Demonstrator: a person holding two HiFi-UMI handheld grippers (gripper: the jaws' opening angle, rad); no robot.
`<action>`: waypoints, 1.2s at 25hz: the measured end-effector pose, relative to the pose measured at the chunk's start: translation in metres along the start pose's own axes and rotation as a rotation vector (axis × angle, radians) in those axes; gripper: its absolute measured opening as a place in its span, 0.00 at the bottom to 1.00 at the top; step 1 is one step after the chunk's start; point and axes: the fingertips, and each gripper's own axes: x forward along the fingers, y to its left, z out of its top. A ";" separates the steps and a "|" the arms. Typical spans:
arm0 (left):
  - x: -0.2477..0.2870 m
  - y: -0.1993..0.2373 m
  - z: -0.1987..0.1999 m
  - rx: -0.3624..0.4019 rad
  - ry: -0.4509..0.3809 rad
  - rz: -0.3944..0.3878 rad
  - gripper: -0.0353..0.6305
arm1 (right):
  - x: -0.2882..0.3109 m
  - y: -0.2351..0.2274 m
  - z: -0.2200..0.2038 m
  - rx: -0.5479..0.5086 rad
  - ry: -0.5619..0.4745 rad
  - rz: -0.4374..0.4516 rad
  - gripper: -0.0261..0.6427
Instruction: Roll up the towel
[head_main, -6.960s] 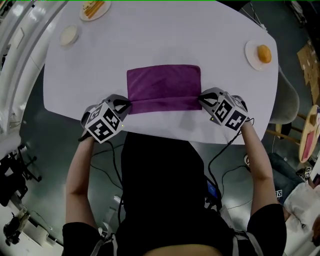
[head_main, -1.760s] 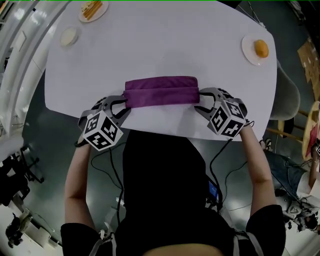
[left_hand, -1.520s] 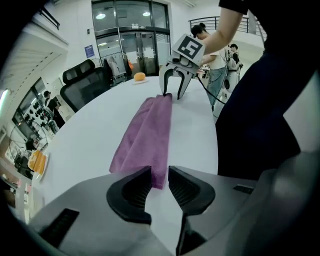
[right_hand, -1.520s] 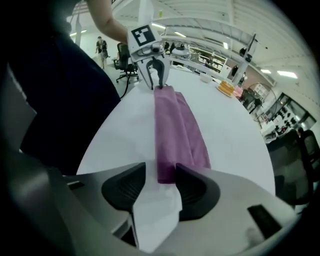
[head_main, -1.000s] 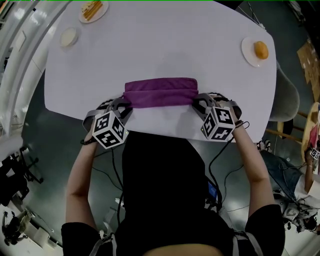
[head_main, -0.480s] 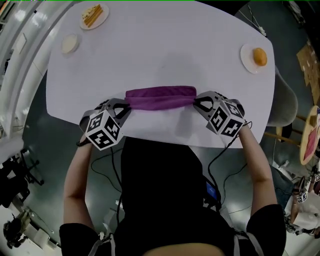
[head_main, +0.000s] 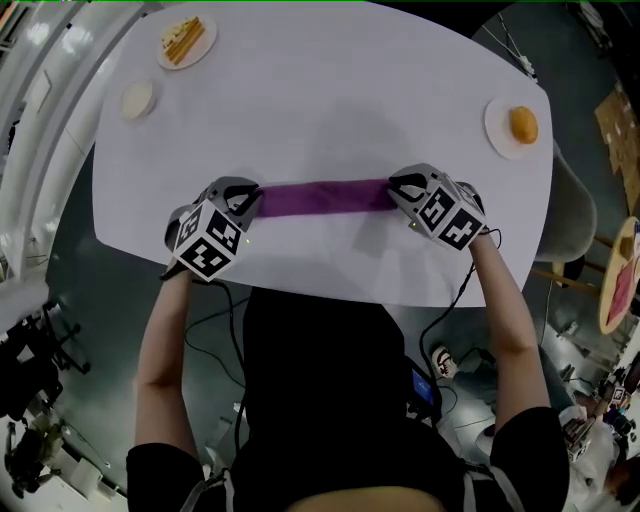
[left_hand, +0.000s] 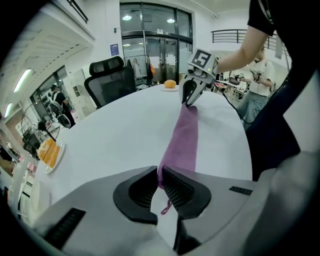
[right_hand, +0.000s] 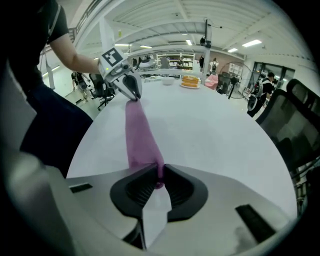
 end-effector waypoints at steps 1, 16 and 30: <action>0.002 0.003 0.000 -0.017 -0.003 0.008 0.11 | 0.003 -0.003 0.000 0.011 -0.001 -0.003 0.11; -0.065 0.021 0.009 -0.436 -0.320 0.122 0.15 | -0.093 -0.034 0.022 0.537 -0.503 -0.202 0.21; -0.198 -0.053 0.086 -0.515 -0.882 0.292 0.15 | -0.200 0.072 0.070 0.667 -1.006 -0.368 0.05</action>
